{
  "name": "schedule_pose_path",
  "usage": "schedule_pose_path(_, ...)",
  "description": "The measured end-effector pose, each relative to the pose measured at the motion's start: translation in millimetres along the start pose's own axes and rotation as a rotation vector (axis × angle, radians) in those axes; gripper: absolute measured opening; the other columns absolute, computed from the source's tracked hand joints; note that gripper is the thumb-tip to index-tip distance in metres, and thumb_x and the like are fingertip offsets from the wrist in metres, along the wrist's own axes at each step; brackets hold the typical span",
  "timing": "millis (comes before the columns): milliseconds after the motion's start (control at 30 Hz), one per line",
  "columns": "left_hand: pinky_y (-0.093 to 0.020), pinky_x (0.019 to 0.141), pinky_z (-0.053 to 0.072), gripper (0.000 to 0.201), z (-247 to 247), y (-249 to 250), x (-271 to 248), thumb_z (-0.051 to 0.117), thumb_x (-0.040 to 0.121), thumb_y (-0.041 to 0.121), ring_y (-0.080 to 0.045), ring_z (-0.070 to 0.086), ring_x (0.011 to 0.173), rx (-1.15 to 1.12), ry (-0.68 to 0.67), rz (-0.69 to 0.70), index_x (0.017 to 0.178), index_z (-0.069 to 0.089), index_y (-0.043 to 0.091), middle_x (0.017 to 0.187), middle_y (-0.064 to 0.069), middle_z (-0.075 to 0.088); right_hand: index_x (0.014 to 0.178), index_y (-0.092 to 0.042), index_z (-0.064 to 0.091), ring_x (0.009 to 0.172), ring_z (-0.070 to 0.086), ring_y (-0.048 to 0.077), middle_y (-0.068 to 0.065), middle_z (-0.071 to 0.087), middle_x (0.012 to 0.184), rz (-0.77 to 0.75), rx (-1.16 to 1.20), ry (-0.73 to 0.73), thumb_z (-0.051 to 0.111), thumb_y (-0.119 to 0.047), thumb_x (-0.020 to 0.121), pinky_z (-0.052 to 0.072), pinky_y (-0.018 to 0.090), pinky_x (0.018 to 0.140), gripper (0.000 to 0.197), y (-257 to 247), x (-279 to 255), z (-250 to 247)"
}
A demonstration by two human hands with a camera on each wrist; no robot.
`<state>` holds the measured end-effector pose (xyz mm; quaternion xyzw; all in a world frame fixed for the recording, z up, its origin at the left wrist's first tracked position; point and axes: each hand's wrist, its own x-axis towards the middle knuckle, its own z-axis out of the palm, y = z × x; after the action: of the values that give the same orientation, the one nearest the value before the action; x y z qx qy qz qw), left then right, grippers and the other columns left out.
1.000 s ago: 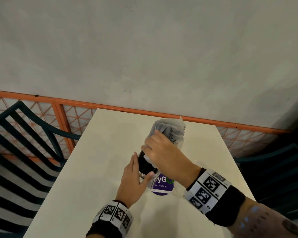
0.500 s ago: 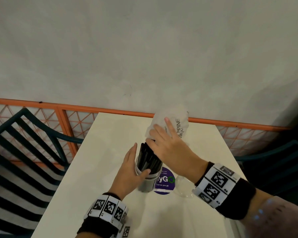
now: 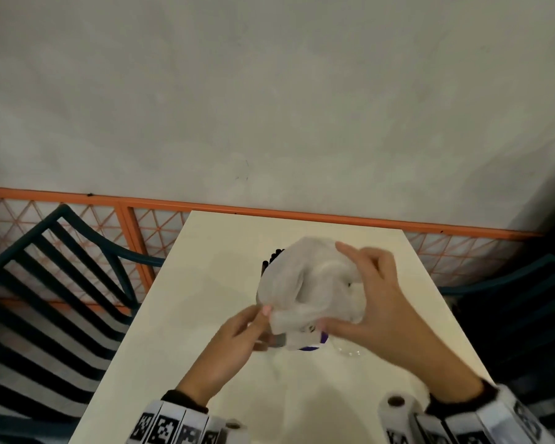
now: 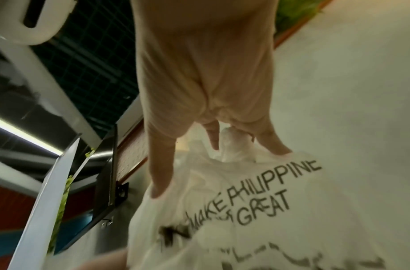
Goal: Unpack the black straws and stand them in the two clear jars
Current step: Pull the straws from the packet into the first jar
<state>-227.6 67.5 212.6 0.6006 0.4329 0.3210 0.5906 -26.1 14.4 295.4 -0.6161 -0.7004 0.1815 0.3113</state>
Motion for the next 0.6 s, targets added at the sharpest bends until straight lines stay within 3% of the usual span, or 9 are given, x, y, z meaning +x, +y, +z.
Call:
schedule_pose_path(67,-0.03,0.08,0.053,0.049,0.6,0.1,-12.9,0.038,0.084,0.052,-0.017,0.067,0.084,-0.136,-0.124,-0.09,0.105,0.067,0.02,0.105,-0.005,0.072,0.128,-0.053,0.015,0.111,0.02,-0.027,-0.036,0.011,0.123,0.063,0.155,-0.087,0.072,-0.07,0.047,0.021,-0.012,0.087,0.101,8.0,-19.3,18.9)
schedule_pose_path(133,-0.033,0.081,0.053,0.048,-4.3,-2.9,-25.2,0.039,0.084,0.047,-0.023,0.067,0.088,-0.22,-0.137,-0.121,0.108,0.067,0.014,0.107,-0.007,0.071,0.126,-0.056,0.022,0.116,0.027,-0.023,-0.041,0.02,0.123,0.115,0.312,-0.148,0.063,-0.069,0.064,0.025,-0.004,0.096,0.076,17.9,-35.6,36.5)
schedule_pose_path(200,-0.035,0.085,0.053,0.044,-11.0,-11.4,-35.4,0.047,0.084,0.046,-0.027,0.068,0.092,-0.271,-0.108,-0.126,0.113,0.063,0.016,0.108,-0.008,0.071,0.123,-0.05,0.039,0.118,0.043,-0.011,-0.029,0.041,0.127,0.2,0.484,-0.093,0.057,-0.044,0.081,0.036,0.006,0.099,0.046,24.7,-49.3,49.7)
schedule_pose_path(233,-0.034,0.086,0.054,0.042,-14.7,-16.5,-40.3,0.053,0.085,0.047,-0.027,0.068,0.092,-0.286,-0.103,-0.122,0.116,0.061,0.02,0.108,-0.008,0.071,0.12,-0.046,0.046,0.113,0.052,-0.005,-0.02,0.053,0.124,0.252,0.542,-0.054,0.057,-0.03,0.086,0.042,0.006,0.092,0.039,27.3,-54.3,55.0)
schedule_pose_path(300,-0.031,0.086,0.054,0.056,-21.7,-26.5,-49.4,0.069,0.071,0.048,-0.022,0.068,0.096,-0.289,-0.113,-0.115,0.12,0.054,0.027,0.108,-0.007,0.072,0.117,-0.038,0.05,0.099,0.063,0.003,-0.004,0.071,0.102,0.333,0.609,-0.014,0.06,-0.008,0.087,0.047,0.005,0.076,0.044,30.5,-60.9,65.5)
schedule_pose_path(367,-0.033,0.089,0.053,0.071,-25.7,-33.0,-57.2,0.079,0.056,0.042,-0.023,0.067,0.1,-0.26,-0.116,-0.121,0.119,0.054,0.025,0.106,-0.008,0.072,0.115,-0.033,0.052,0.085,0.068,0.008,0.005,0.074,0.089,0.406,0.625,-0.011,0.067,-0.003,0.082,0.049,0.008,0.07,0.047,30.8,-65.6,76.9)
schedule_pose_path(467,-0.027,0.08,0.054,0.059,-25.1,-36.3,-66.5,0.08,0.05,0.033,-0.021,0.069,0.087,-0.166,-0.054,-0.118,0.105,0.063,0.018,0.088,-0.007,0.074,0.099,-0.015,0.063,0.071,0.065,0.014,0.01,0.072,0.082,0.496,0.663,-0.04,0.069,-0.003,0.079,0.054,0.019,0.062,0.025,24.9,-68.7,96.0)
schedule_pose_path(533,-0.028,0.075,0.056,0.041,-23.8,-40.1,-70.2,0.078,0.053,0.031,-0.02,0.067,0.079,-0.002,-0.011,-0.091,0.091,0.066,0.022,0.076,-0.006,0.069,0.086,-0.012,0.063,0.061,0.059,0.01,0.007,0.068,0.076,0.523,0.631,-0.012,0.066,-0.003,0.08,0.05,0.018,0.053,0.011,23.5,-69.7,108.1)
schedule_pose_path(600,-0.026,0.065,0.053,0.019,-29.4,-47.0,-73.9,0.071,0.064,0.022,-0.014,0.063,0.068,0.211,0.143,-0.018,0.08,0.062,0.025,0.076,-0.004,0.065,0.068,-0.014,0.05,0.048,0.043,0.005,0.0,0.051,0.059,0.509,0.454,0.13,0.058,0.003,0.079,0.038,0.011,0.047,0.022,27.8,-72.8,115.7)
